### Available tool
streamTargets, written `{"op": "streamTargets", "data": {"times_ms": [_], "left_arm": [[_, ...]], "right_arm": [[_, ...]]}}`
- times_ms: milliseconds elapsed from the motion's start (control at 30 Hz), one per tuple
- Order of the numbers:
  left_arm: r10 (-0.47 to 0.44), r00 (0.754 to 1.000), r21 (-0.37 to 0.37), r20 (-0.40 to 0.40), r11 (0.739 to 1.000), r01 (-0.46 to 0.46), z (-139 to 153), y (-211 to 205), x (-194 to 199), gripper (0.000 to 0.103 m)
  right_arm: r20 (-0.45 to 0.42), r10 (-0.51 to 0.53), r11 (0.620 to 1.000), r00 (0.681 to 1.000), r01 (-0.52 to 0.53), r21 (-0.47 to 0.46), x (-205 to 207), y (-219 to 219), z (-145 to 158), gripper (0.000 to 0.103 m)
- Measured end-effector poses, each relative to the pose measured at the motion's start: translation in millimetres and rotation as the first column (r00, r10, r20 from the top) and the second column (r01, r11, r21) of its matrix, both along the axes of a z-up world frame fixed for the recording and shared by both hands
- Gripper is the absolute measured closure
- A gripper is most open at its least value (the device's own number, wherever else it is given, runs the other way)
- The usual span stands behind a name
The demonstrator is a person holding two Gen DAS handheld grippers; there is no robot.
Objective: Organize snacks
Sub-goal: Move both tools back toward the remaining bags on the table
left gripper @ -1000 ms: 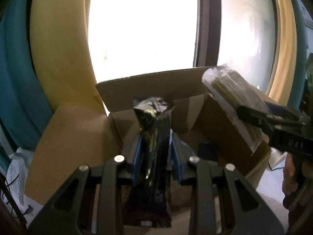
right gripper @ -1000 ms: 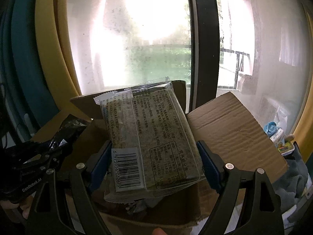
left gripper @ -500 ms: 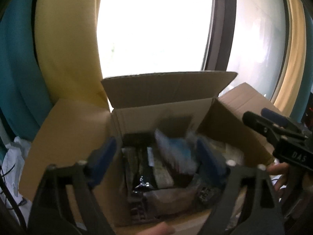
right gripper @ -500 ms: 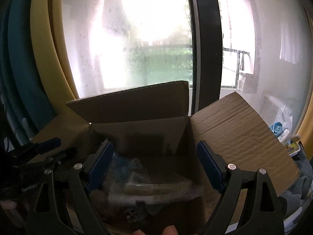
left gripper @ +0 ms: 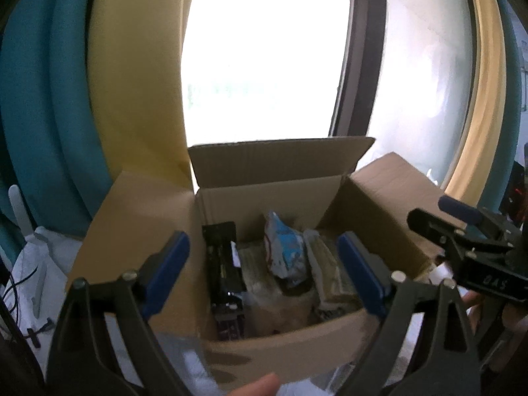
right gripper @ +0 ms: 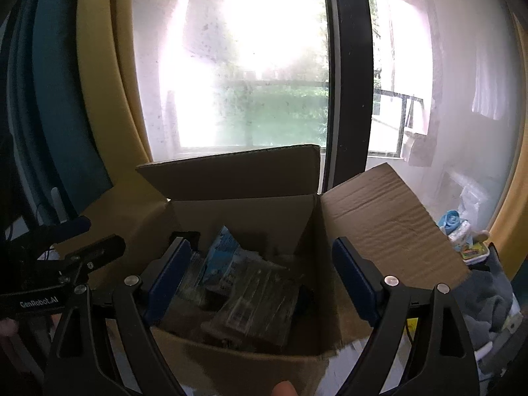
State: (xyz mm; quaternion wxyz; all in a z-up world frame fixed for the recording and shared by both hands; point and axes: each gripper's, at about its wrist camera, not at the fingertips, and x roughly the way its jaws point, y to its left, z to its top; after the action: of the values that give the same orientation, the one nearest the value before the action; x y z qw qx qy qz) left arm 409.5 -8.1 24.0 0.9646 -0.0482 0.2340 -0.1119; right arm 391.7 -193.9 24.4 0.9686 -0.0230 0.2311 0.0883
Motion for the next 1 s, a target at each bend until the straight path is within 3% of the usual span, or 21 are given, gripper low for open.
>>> {"op": "streamTargets", "data": {"times_ms": [433, 1000], "left_arm": [[-0.002, 1.000, 0.028, 0.012, 1.000, 0.001, -5.5, -2.8, -84.1, 0.010], [-0.045, 0.996, 0.058, -0.072, 0.997, 0.049, -56.4, -19.3, -167.1, 0.010]], "right_arm": [[0.005, -0.004, 1.000, 1.000, 0.004, -0.020, -70.0, -10.4, -0.8, 0.013], [-0.062, -0.033, 0.999, 0.998, 0.030, -0.038, -163.8, -39.8, -39.7, 0.013]]}}
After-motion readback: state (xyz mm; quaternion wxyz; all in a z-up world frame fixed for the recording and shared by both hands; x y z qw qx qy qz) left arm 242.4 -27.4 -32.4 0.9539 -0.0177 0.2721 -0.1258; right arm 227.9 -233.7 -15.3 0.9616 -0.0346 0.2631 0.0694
